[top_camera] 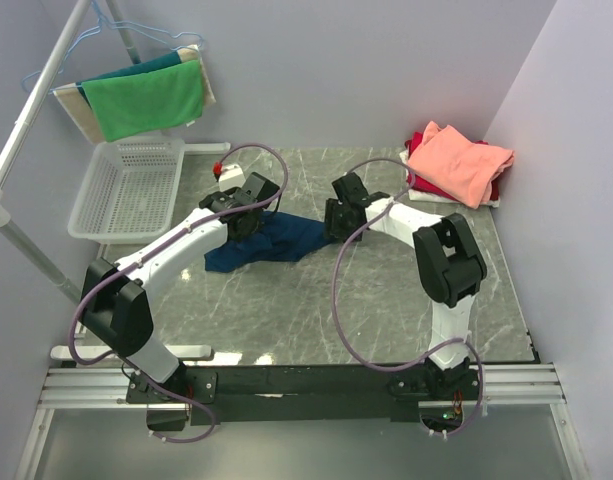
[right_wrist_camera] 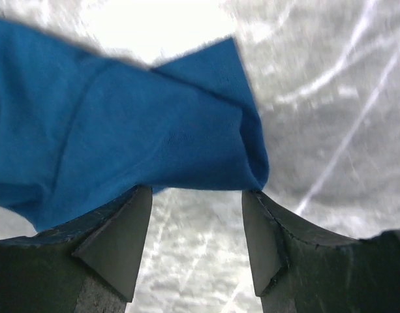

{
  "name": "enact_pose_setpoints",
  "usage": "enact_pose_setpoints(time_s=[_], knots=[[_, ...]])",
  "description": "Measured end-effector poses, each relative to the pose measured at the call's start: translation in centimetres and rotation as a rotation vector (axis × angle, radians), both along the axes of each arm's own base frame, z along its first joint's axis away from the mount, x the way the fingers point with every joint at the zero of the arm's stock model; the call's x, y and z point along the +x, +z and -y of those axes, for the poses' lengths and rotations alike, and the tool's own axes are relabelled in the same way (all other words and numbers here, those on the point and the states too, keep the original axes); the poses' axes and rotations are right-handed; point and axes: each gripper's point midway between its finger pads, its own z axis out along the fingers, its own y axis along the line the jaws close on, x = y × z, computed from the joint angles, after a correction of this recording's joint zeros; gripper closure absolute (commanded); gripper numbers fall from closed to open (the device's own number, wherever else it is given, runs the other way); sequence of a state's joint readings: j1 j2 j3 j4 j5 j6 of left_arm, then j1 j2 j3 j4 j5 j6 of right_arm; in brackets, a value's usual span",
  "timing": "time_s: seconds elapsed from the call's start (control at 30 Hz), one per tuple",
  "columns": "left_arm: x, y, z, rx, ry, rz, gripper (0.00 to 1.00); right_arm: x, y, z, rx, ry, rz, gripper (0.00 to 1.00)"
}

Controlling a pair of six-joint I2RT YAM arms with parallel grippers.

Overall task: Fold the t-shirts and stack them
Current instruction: Flatten the tshirt out

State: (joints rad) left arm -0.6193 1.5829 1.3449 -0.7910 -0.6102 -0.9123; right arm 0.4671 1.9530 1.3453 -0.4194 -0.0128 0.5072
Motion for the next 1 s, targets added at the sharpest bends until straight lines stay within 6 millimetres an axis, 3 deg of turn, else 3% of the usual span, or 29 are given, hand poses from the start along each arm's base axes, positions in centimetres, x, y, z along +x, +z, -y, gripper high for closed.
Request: enact_pose_setpoints(time_s=[0.17, 0.27, 0.3, 0.63, 0.7, 0.8, 1.0], knots=[[0.0, 0.0, 0.0, 0.0, -0.001, -0.001, 0.99, 0.7, -0.9, -0.3, 0.0, -0.001, 0.001, 0.43], [0.0, 0.0, 0.0, -0.001, -0.003, -0.002, 0.99, 1.5, -1.0, -0.7, 0.002, 0.003, 0.011, 0.77], [0.0, 0.0, 0.0, -0.001, -0.003, -0.002, 0.99, 1.7, -1.2, -0.8, 0.003, 0.004, 0.012, 0.97], [0.1, 0.2, -0.9, 0.007, 0.009, -0.004, 0.99, 2.6, -0.6, -0.4, -0.025, -0.018, 0.049, 1.0], [0.2, 0.8, -1.4, 0.005, 0.018, 0.005, 0.99, 2.2, 0.9, 0.4, -0.04, -0.028, 0.075, 1.0], [0.4, 2.4, -2.3, 0.001, 0.028, 0.03, 0.99, 2.0, 5.0, 1.3, -0.046, -0.045, 0.153, 1.0], [1.6, 8.4, -4.8, -0.008, 0.058, 0.155, 0.99, 1.8, 16.8, 3.9, -0.012, -0.118, 0.416, 1.0]])
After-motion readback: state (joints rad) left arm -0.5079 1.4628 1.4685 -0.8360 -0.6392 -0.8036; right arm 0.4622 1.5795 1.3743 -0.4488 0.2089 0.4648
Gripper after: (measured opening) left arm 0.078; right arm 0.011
